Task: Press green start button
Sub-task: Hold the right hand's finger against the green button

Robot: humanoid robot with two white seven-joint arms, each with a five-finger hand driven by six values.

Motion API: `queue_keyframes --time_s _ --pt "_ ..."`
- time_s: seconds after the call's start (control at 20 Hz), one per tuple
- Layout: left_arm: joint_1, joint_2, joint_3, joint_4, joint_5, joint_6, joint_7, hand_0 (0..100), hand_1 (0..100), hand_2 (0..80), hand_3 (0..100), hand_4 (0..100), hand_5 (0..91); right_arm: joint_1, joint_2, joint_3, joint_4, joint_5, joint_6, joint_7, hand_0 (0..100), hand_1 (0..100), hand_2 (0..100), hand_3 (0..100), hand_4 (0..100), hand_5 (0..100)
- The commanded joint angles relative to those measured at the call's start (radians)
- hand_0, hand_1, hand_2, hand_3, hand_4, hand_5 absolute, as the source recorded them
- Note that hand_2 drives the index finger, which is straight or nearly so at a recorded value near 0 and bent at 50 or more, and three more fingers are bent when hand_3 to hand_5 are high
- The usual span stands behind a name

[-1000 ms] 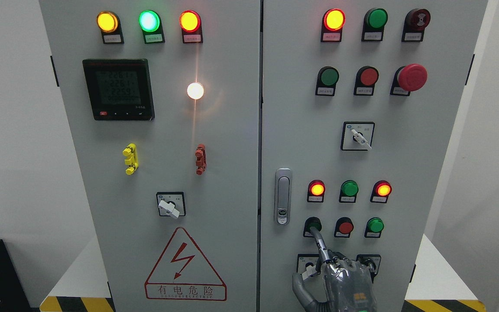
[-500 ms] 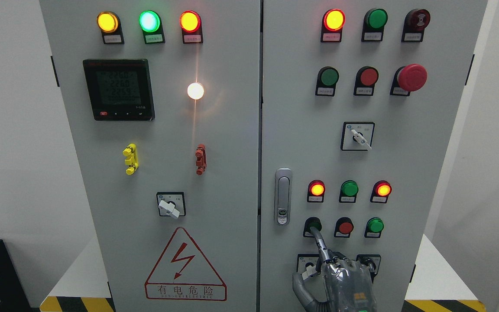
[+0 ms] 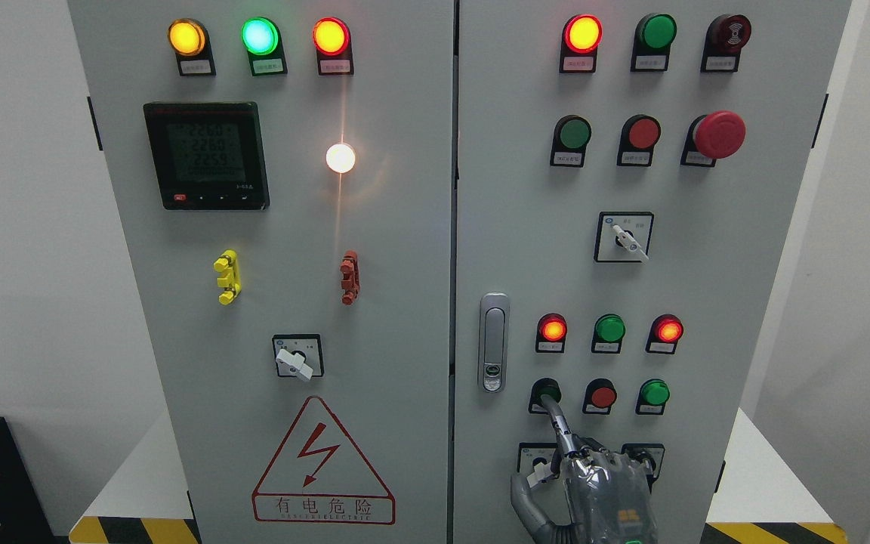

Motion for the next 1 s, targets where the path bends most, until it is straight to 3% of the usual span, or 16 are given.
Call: queue_keyframes --time_s 0.0,0.6,0.95 --pt "-0.028 0.000 0.000 0.029 0.000 0.000 0.000 12 56 0.0 0 0 0.0 0.007 0.002 0.003 -0.031 0.000 -0.006 -0.007 52 42 0 72 78 90" --pt "-0.028 0.000 0.000 0.029 0.000 0.000 0.000 12 56 0.0 0 0 0.0 0.075 0.003 0.020 -0.109 -0.006 -0.013 -0.009 57 43 0 72 78 89" --pt "-0.028 0.000 0.000 0.029 0.000 0.000 0.000 12 56 0.0 0 0 0.0 0.132 0.003 0.048 -0.172 -0.084 -0.042 -0.002 69 41 0 65 71 78"
